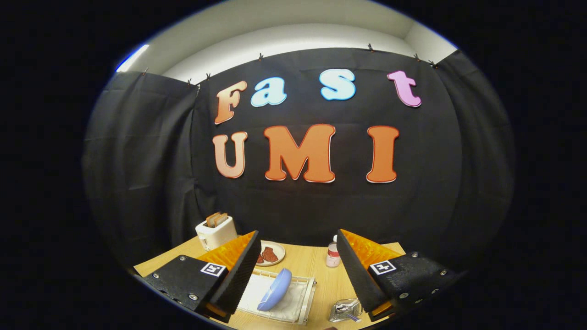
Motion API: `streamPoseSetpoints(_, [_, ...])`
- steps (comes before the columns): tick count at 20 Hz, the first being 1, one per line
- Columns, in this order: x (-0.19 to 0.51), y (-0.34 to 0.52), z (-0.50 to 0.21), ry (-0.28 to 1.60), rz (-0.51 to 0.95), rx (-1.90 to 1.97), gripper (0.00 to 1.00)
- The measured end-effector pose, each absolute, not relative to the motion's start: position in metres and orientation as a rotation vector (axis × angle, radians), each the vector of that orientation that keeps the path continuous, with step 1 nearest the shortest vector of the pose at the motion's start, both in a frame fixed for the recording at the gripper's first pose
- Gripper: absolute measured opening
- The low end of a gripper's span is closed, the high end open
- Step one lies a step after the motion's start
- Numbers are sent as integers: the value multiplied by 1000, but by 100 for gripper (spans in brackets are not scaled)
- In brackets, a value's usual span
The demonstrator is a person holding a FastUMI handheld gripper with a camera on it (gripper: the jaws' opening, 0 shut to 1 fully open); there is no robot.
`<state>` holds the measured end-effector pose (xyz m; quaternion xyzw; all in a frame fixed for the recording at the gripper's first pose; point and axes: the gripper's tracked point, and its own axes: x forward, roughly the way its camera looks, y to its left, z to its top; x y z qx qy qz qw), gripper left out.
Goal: Take the plate from the dish rack, then take the spoon from the basket and place it into the plate.
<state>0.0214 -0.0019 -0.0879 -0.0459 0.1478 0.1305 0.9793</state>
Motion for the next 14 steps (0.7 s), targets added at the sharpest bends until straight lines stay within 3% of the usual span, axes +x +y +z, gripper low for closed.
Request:
streamPoseSetpoints(9, [23,25,-257,858,300,-169,98])
streamPoseSetpoints(14, [21,29,-313,1092,249,-178,84])
